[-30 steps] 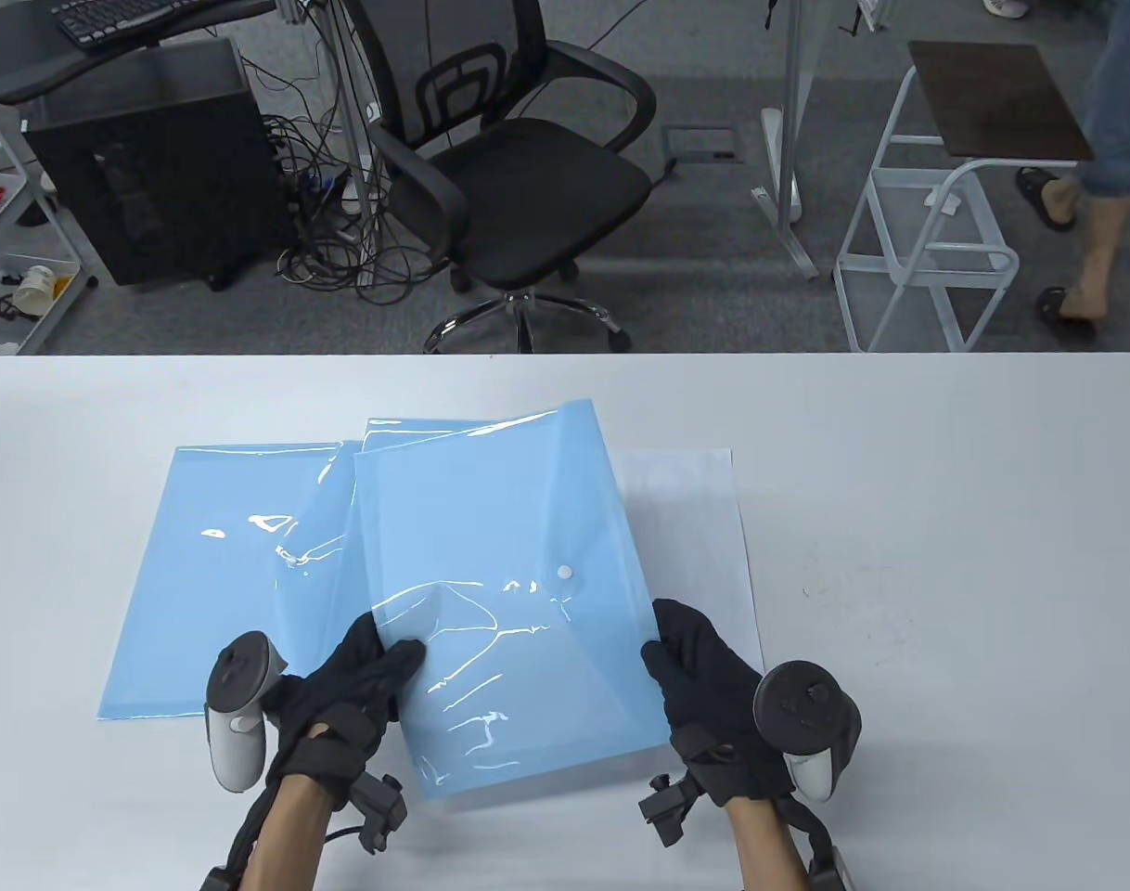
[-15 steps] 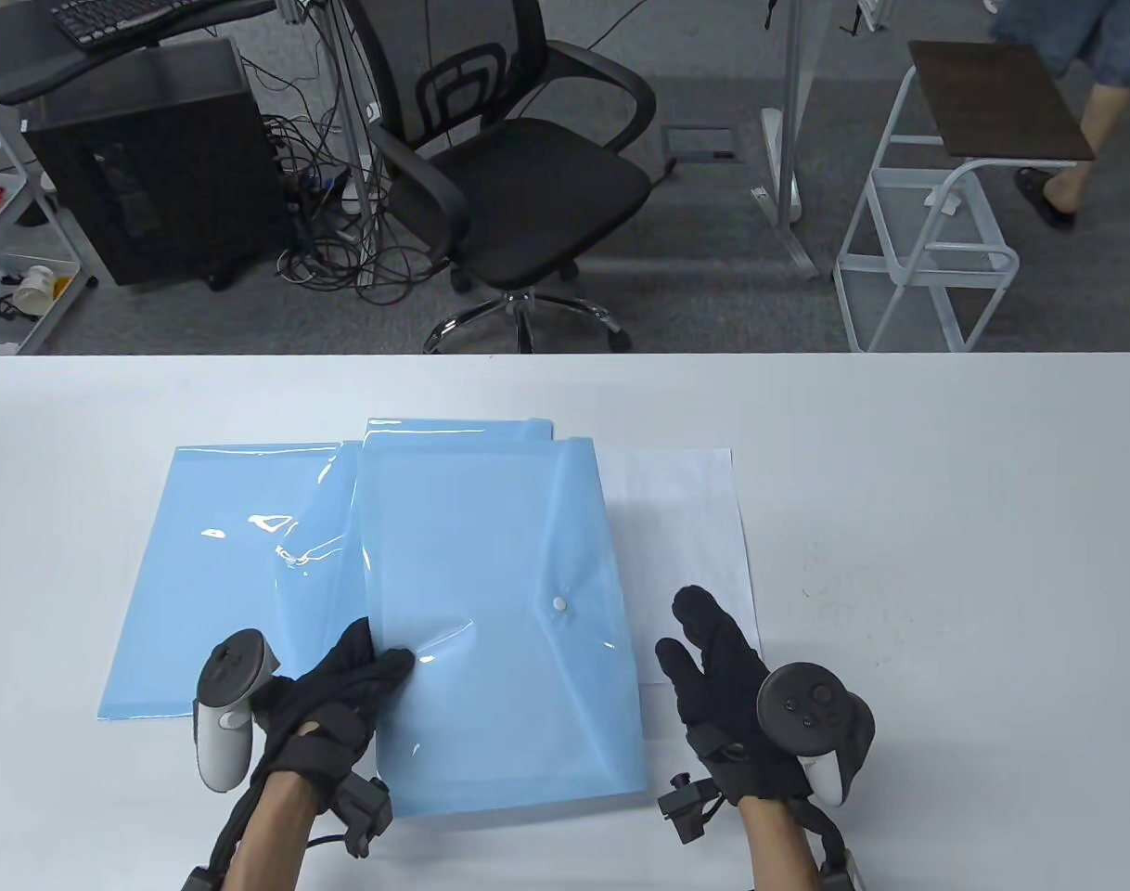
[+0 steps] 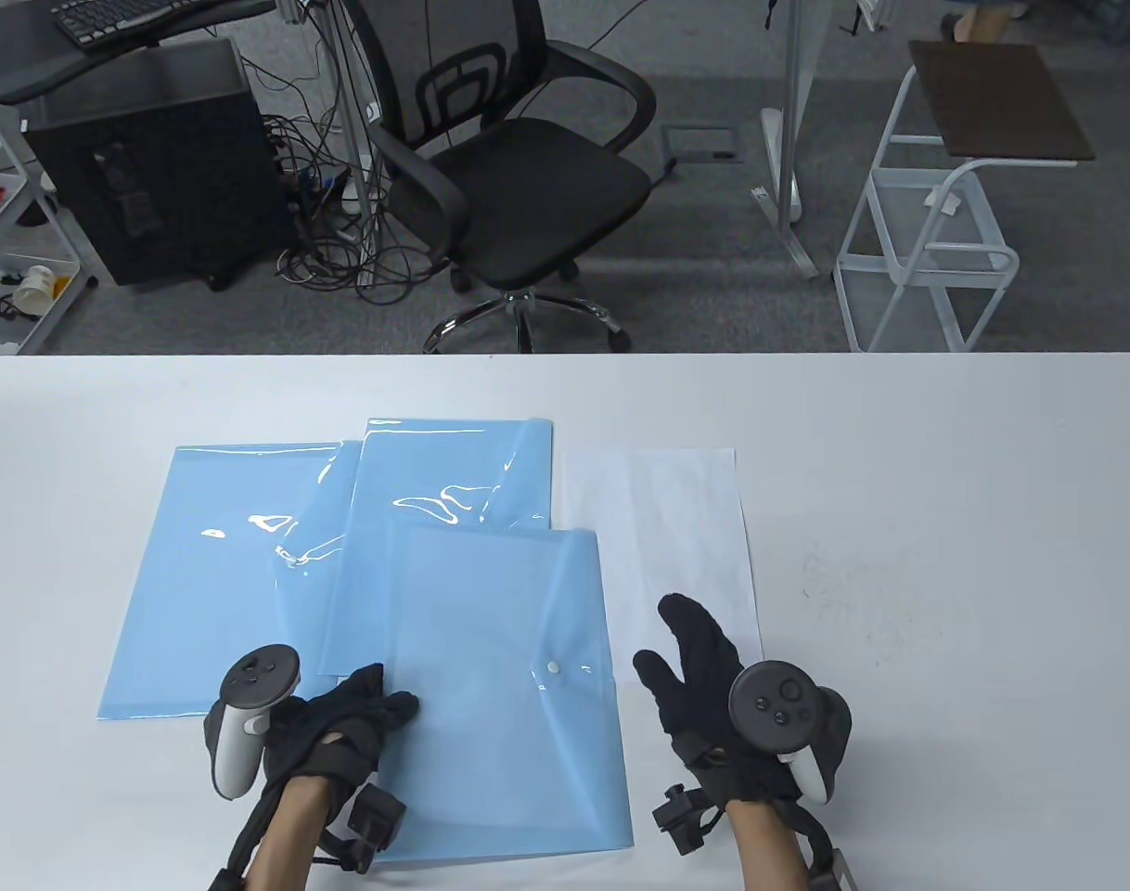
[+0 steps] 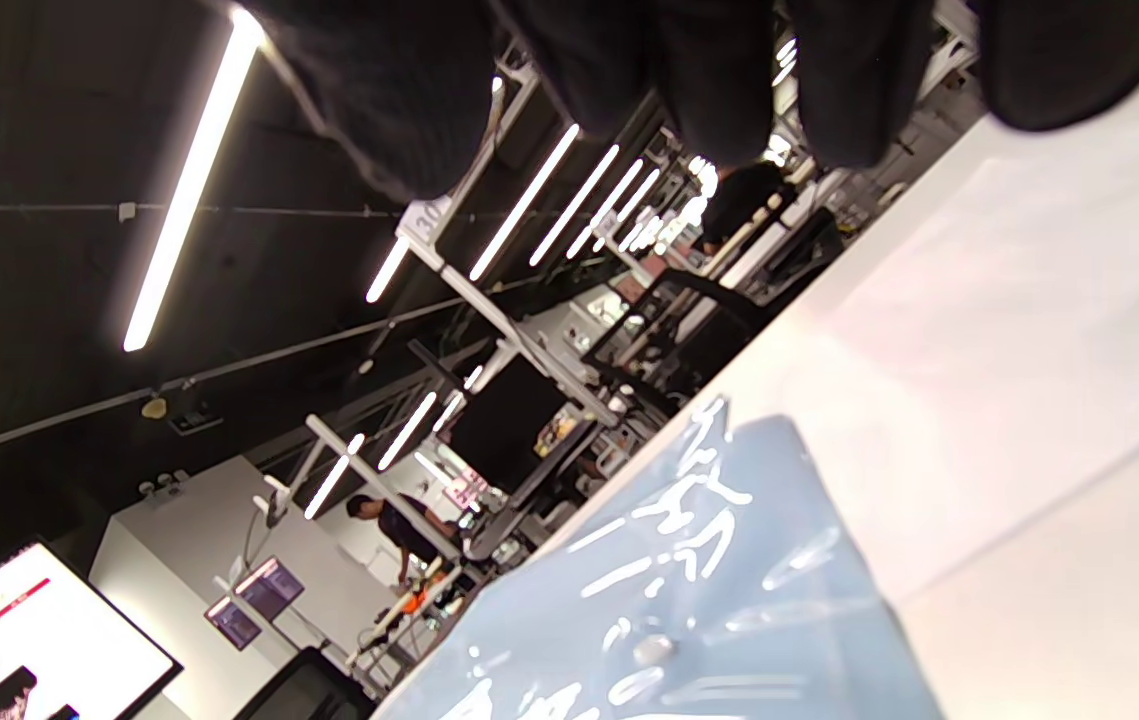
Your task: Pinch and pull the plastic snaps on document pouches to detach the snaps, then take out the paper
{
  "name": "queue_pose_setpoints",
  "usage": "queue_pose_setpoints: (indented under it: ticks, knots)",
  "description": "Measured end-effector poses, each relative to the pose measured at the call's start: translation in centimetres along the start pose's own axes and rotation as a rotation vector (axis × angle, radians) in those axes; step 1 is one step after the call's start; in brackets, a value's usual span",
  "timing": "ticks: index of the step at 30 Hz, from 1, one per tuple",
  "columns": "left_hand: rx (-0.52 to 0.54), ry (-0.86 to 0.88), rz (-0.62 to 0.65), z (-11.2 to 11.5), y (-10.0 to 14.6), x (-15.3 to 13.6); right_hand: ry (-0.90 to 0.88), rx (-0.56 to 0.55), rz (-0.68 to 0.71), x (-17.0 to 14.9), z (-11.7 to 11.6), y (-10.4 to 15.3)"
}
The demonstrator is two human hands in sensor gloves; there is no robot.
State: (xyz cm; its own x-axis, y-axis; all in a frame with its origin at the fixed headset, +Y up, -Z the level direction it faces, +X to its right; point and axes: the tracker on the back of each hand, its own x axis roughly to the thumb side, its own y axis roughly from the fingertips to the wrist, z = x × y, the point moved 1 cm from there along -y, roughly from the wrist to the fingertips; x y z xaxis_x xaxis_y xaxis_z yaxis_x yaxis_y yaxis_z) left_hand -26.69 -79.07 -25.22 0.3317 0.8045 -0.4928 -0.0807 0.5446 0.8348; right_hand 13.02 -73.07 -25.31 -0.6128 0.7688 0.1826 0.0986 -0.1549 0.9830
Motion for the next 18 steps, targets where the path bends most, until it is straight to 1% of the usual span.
queue_pose_setpoints:
  ticks: [4,6,9,12,17,18]
  knots:
    - [0.060,-0.095,-0.046,0.0,-0.1,-0.1,0.023,0.019,-0.003,0.1,-0.4,0.0]
    - [0.100,-0.178,-0.062,0.1,-0.2,-0.1,0.032,0.026,-0.002,0.3,-0.6,0.0]
    - [0.094,-0.171,-0.051,0.3,-0.2,0.1,0.052,0.050,0.000,0.7,-1.1,0.0]
    - [0.098,-0.174,-0.050,0.3,-0.2,0.1,0.096,0.098,-0.001,1.4,-1.7,-0.2]
    - [0.100,-0.188,-0.047,0.4,-0.1,0.1,0.173,0.201,-0.019,3.0,-3.3,-1.0]
    - [0.104,-0.194,-0.045,0.5,-0.1,0.1,0.210,0.241,-0.028,3.4,-4.0,-1.3]
